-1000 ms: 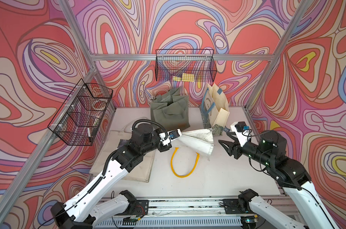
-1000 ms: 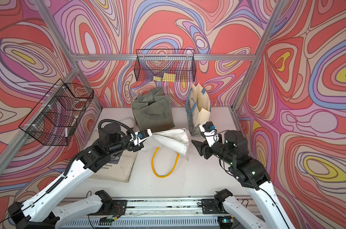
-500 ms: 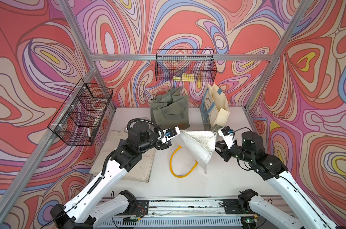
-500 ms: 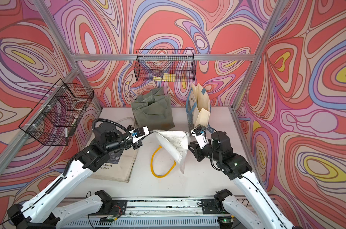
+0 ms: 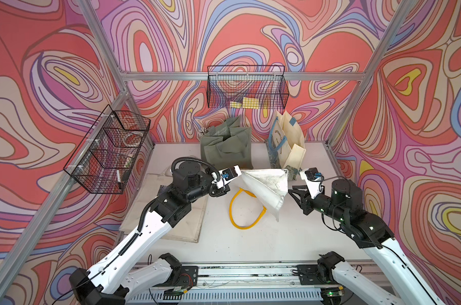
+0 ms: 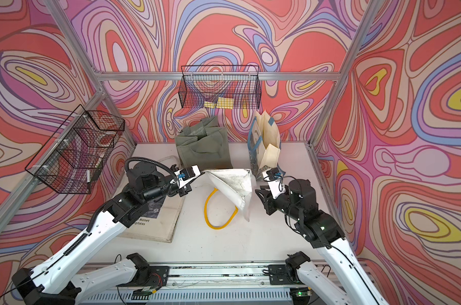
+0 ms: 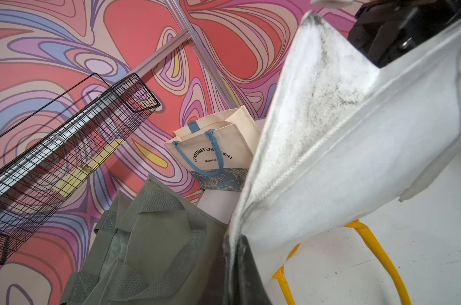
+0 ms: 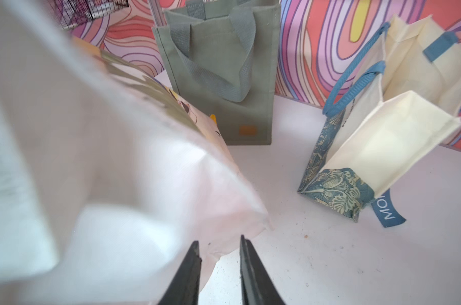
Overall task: Put away the canvas bag
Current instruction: Adjust the canvas bag at the center of the board.
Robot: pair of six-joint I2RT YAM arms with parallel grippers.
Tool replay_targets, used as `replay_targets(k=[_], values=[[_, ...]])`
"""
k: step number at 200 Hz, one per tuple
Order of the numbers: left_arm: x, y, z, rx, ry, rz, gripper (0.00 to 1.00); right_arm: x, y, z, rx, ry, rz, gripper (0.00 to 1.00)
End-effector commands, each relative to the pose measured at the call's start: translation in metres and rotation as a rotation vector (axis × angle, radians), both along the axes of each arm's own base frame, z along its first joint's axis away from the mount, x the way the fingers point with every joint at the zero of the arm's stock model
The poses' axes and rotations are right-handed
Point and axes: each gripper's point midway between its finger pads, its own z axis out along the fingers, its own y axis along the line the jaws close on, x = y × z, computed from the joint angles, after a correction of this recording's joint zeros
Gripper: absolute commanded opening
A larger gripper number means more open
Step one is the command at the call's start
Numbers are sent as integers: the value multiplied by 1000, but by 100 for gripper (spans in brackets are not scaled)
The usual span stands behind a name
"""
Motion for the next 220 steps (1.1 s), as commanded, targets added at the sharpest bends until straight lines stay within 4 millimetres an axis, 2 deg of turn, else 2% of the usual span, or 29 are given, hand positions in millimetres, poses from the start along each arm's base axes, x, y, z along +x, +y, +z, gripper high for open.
replay_targets(k=[1, 28, 39, 62, 80, 89, 100, 127, 139, 152, 164, 179, 196, 220], values=[[8, 1, 28, -43, -67, 31, 0, -13, -7, -1, 17, 54, -30, 29], [5, -1, 31, -70, -63, 14, 0, -26, 4, 1, 77, 64, 49, 27], [0, -4, 32, -77, -66, -15, 0, -27, 12, -7, 97, 83, 84, 25], [-11, -5, 36, -120, -54, -56, 0, -13, 16, -28, 95, 125, 65, 22], [-18, -4, 37, -129, -52, -74, 0, 1, 18, -30, 88, 101, 47, 19], [-19, -2, 37, -135, -51, -72, 0, 7, 21, -28, 100, 79, 50, 17], [-20, -2, 34, -138, -31, -69, 0, 5, 36, -21, 143, 86, 129, 17], [-28, -9, 21, -118, -21, -71, 0, 5, 59, 14, 337, 61, 227, 12], [-30, -13, 13, -97, -15, -67, 0, 3, 59, 28, 411, 2, 234, 10], [-32, -17, 7, -83, -3, -71, 0, 2, 59, 32, 450, -16, 232, 10], [-32, -20, 5, -84, -1, -74, 0, 5, 59, 26, 446, 12, 221, 10], [-29, -22, 5, -87, 2, -60, 0, 11, 58, 9, 404, 76, 186, 10], [-22, -19, 7, -86, -6, -19, 0, 18, 44, -8, 306, 133, 79, 10], [-17, -12, 14, -64, -46, 18, 0, 13, 24, -9, 193, 125, 9, 10]])
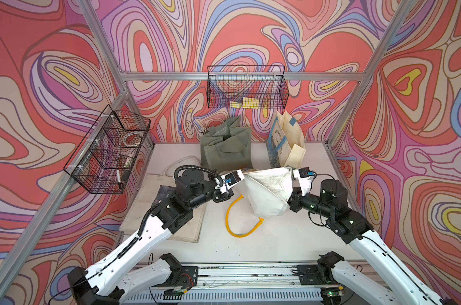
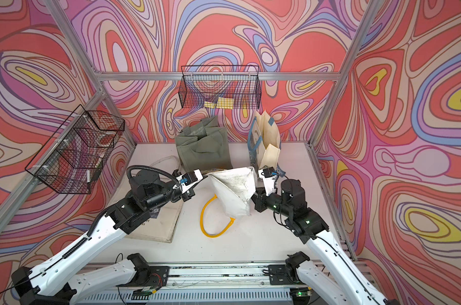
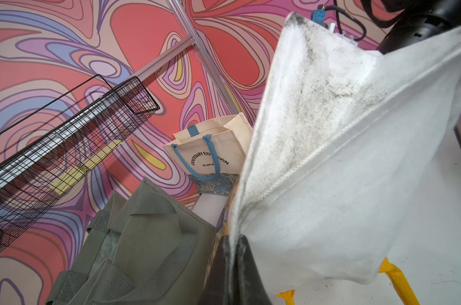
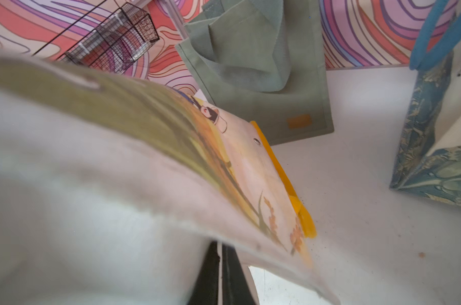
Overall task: Put away the canvas bag
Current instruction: Adjust the canvas bag at the center of the board.
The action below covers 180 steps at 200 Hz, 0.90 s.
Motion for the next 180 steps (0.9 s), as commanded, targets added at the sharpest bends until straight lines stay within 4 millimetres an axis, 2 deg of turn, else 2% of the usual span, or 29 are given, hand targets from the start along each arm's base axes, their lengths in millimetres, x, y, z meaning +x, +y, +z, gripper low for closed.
replay_targets(k=[1, 20, 37, 78, 100, 122, 156, 180], values=[[0, -1, 14, -11, -47, 5, 0, -7, -16, 20, -84, -59, -42, 10], [1, 4, 21, -15, -52, 2, 0, -17, -32, 22, -149, -65, -82, 10], [1, 7, 27, -26, -63, 3, 0, -28, -37, 28, -164, -78, -79, 10], [2, 4, 31, -26, -68, -8, 0, -52, -14, 26, -65, -53, 88, 10], [0, 1, 31, -34, -61, -30, 0, -51, -9, 25, -30, -64, 104, 10], [-1, -1, 29, -45, -46, -44, 0, -42, -3, 20, -15, -58, 107, 9], [-3, -4, 25, -65, -27, -54, 0, -30, 14, 29, 99, -64, 143, 8], [-6, -9, 20, -78, -11, -69, 0, -21, 14, 33, 134, -100, 111, 8]])
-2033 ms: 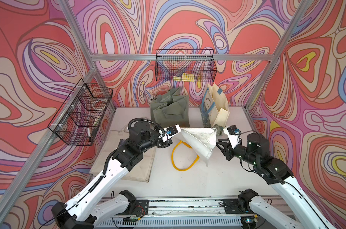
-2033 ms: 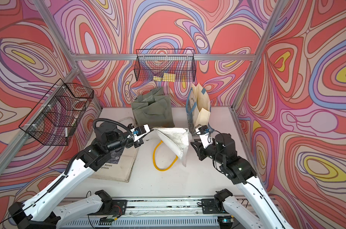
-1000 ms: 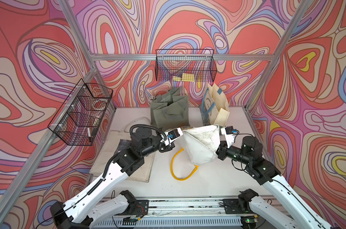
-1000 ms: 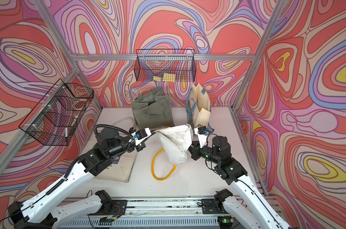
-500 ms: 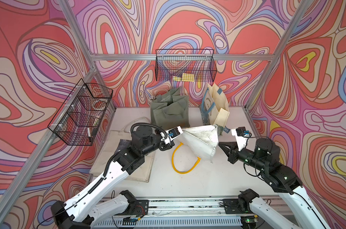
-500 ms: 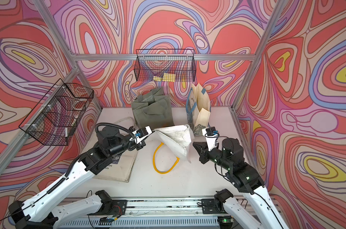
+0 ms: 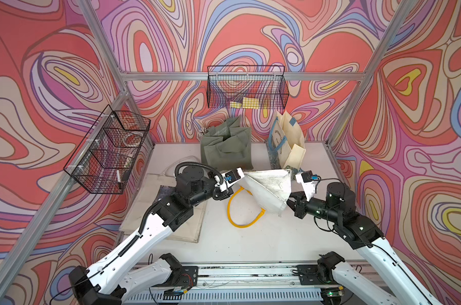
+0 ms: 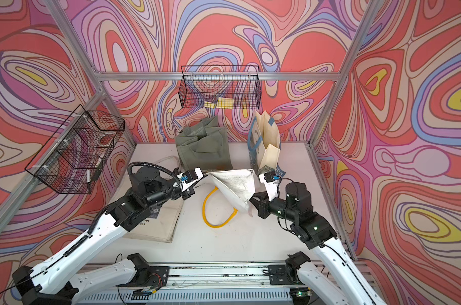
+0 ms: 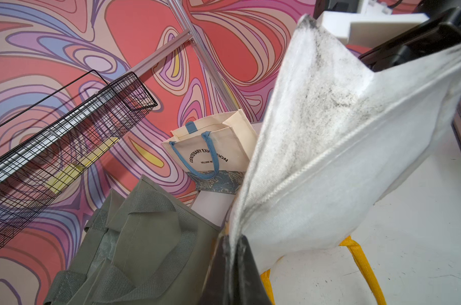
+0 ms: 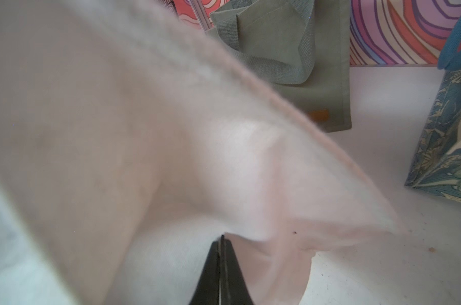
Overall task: Put away the canvas bag
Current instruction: Adjust the canvas bag at the center of the board.
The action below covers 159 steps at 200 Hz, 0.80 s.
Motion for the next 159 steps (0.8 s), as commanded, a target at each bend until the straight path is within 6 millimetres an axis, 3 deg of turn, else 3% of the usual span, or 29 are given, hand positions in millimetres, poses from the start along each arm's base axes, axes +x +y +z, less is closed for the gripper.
replay_targets(k=[1, 63, 79, 107, 130, 159], values=[[-9, -9, 19, -86, -29, -53, 0, 7, 7, 24, 97, -83, 4, 8], [-18, -20, 20, -158, 22, -122, 0, 29, 5, 13, 145, -126, -96, 9], [-18, -20, 22, -169, 20, -118, 0, 32, 9, 4, 148, -89, -88, 14], [-13, -16, 24, -141, 0, -86, 0, 29, 6, -1, 55, -92, -80, 37], [-10, -7, 27, -118, 0, -86, 0, 18, -13, 13, -107, -172, -100, 52], [-7, 8, 34, -121, 22, -113, 0, -6, -36, 30, -284, -256, -86, 80]])
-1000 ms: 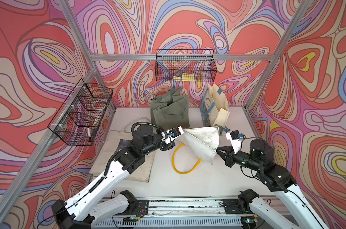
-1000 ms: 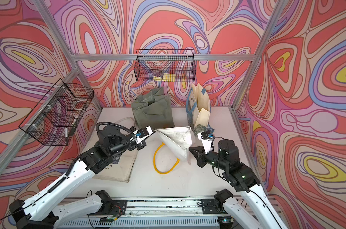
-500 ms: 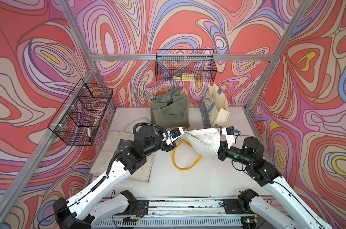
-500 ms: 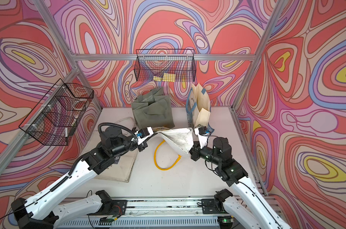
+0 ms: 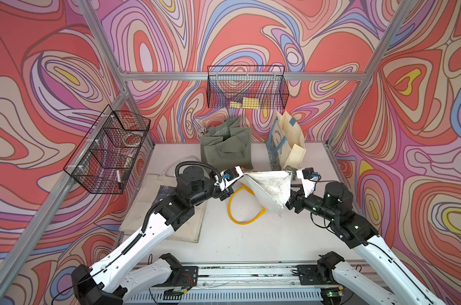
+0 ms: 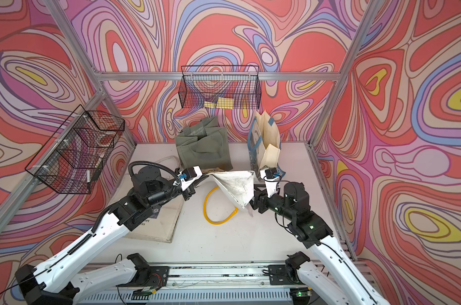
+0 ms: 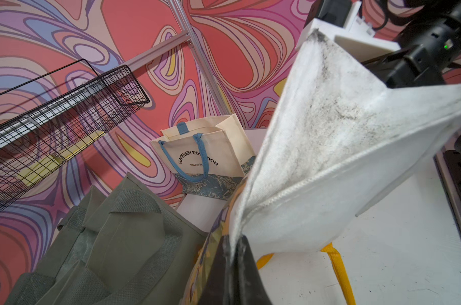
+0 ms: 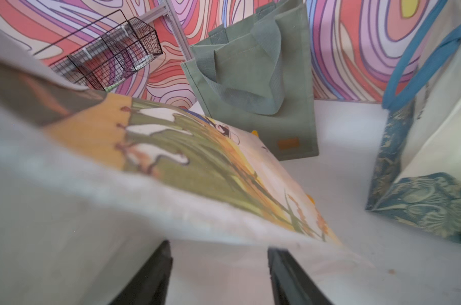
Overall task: Put away the canvas bag
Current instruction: Adjust the canvas bag at the center of the board, then press the canvas bag at the center of the board.
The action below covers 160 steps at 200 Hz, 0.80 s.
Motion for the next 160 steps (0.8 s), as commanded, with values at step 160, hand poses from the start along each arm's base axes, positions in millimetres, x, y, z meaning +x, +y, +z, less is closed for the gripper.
replay_targets(k=[160], values=[[-13, 9, 36, 37, -22, -172, 0, -79, 18, 102, -65, -344, 382, 98]])
